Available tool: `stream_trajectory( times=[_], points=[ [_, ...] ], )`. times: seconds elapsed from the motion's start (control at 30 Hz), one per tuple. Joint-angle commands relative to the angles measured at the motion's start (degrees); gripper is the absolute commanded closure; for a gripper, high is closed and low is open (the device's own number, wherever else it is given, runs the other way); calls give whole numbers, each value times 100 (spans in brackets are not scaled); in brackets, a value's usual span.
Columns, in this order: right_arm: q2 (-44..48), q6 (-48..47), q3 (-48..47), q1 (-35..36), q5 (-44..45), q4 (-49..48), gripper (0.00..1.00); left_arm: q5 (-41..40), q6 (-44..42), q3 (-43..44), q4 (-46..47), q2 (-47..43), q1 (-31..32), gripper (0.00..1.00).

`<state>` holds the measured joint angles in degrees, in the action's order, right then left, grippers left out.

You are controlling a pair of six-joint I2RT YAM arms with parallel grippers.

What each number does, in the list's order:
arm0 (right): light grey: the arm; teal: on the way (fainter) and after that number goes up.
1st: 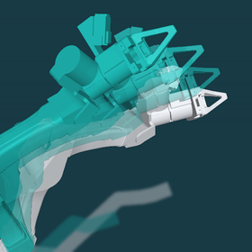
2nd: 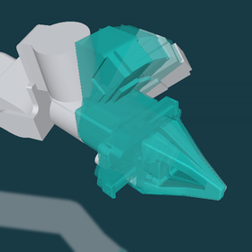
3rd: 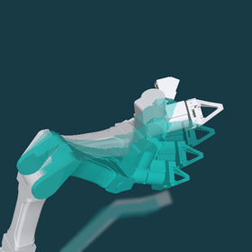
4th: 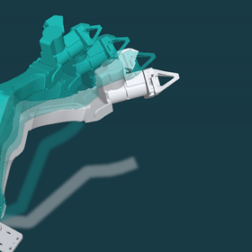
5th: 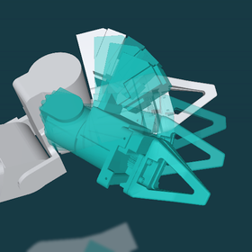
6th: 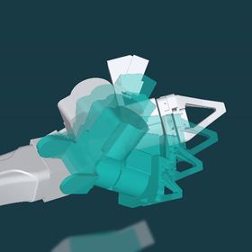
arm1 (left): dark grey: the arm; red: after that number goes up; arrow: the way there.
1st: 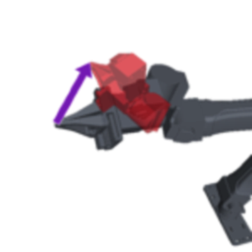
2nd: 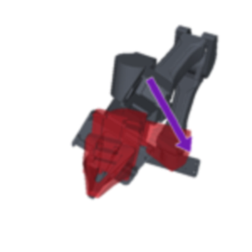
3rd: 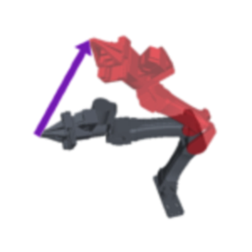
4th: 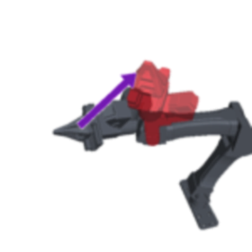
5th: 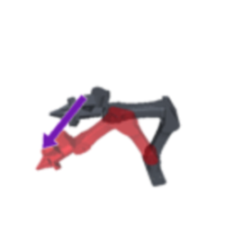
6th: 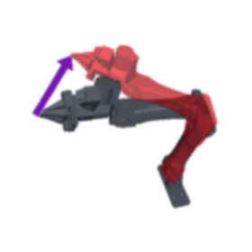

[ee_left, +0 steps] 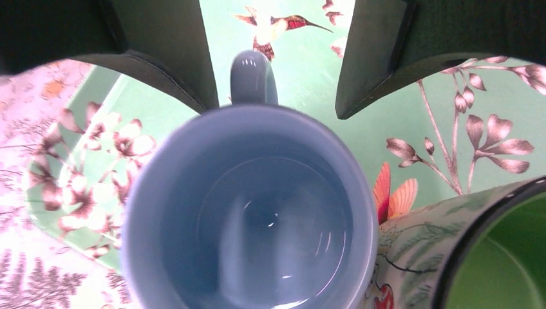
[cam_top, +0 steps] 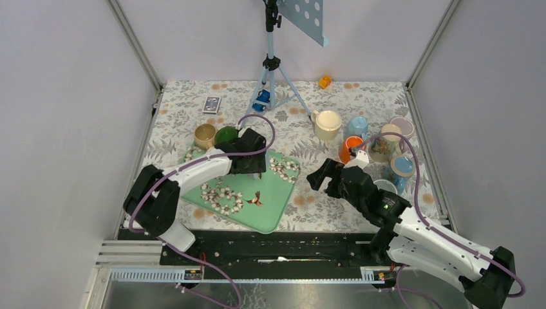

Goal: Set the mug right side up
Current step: Place the cup on the tray.

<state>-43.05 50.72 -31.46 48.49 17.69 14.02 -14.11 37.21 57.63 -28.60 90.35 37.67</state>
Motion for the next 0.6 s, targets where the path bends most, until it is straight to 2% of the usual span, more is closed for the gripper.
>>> stream_trajectory(
  times=[0.0,0.23,0.47,0.57],
  points=[
    [-57,-106,-326,31,446,175,0,188,-178,-1,40,-666,-32,27],
    [-376,-75,-681,37,1093,653,0,702,-347,-160,-77,-1436,-33,2],
    [-785,-311,-1046,2,1561,1229,0,1125,-524,-80,-120,-2051,-33,1],
    [-1061,-657,-1175,-432,1371,1274,0,1376,-627,50,-77,-2234,-32,1]
  ],
)
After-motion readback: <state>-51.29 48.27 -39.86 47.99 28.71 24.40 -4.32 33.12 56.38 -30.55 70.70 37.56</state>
